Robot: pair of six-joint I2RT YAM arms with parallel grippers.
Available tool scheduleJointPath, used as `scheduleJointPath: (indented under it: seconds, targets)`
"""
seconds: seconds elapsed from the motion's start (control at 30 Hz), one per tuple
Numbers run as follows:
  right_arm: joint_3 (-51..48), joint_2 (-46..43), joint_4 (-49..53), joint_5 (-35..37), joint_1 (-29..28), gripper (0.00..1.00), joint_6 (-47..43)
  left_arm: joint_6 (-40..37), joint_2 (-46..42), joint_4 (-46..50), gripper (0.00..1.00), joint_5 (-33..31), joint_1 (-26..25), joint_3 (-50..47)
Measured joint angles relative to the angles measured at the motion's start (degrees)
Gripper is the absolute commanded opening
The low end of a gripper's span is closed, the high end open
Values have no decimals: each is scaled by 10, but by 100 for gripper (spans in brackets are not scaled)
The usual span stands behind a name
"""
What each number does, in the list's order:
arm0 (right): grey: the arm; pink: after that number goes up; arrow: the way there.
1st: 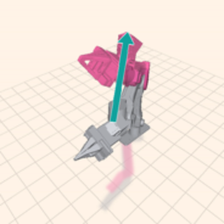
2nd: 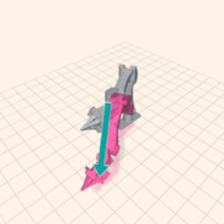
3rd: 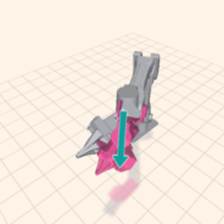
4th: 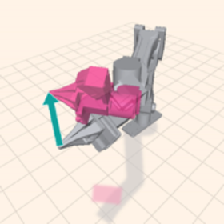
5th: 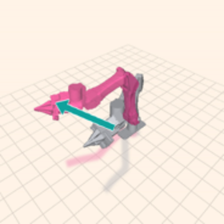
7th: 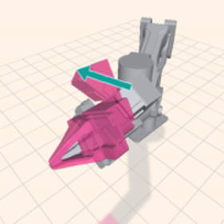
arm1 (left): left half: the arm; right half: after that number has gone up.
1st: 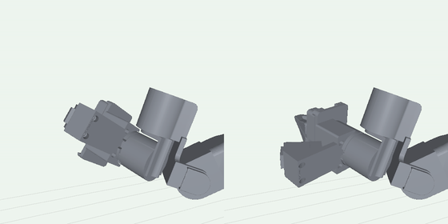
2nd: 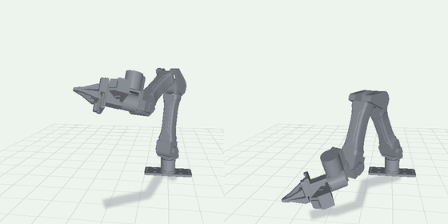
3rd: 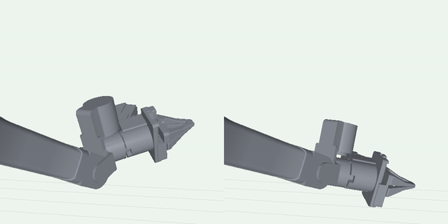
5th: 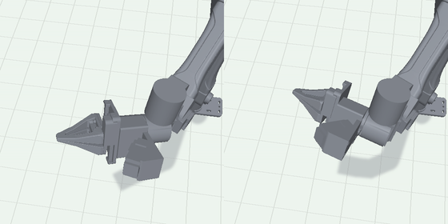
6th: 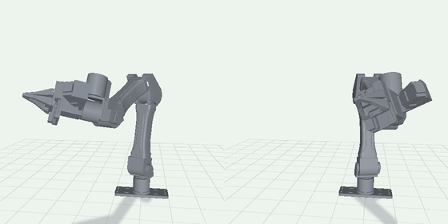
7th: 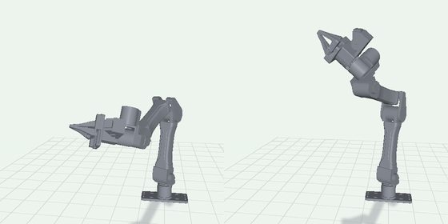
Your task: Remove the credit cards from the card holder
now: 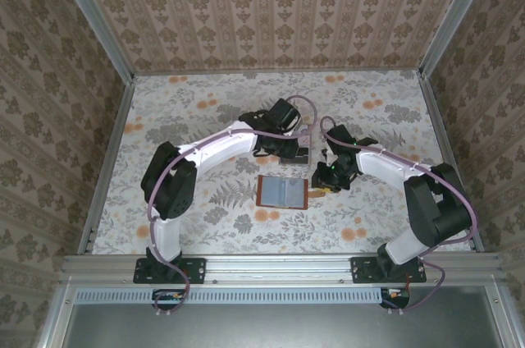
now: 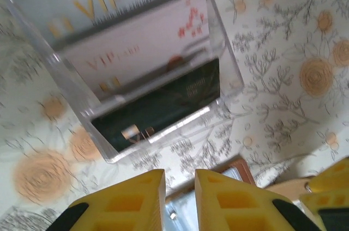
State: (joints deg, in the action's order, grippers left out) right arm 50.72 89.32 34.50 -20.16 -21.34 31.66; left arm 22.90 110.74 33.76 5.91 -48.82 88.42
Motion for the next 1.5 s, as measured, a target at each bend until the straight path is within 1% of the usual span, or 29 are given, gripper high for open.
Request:
scheduleJointPath:
  seconds: [0.2, 0.6, 0.83, 1.17, 1.5]
  targets:
    - [-1, 19, -1, 0, -1, 26, 0, 58, -27, -30, 22, 29, -17, -61]
    - [-10, 37, -3, 17, -2, 26, -2, 132, -52, -107, 22, 81, -27, -146]
    - [-11, 37, -7, 17, -2, 26, -2, 171, -52, -149, 22, 110, -37, -174]
    - [-11, 37, -8, 17, -2, 26, -2, 215, -50, -198, 23, 150, -54, -189]
    - [-11, 37, -7, 17, -2, 26, -2, 250, -33, -231, 24, 173, -59, -226]
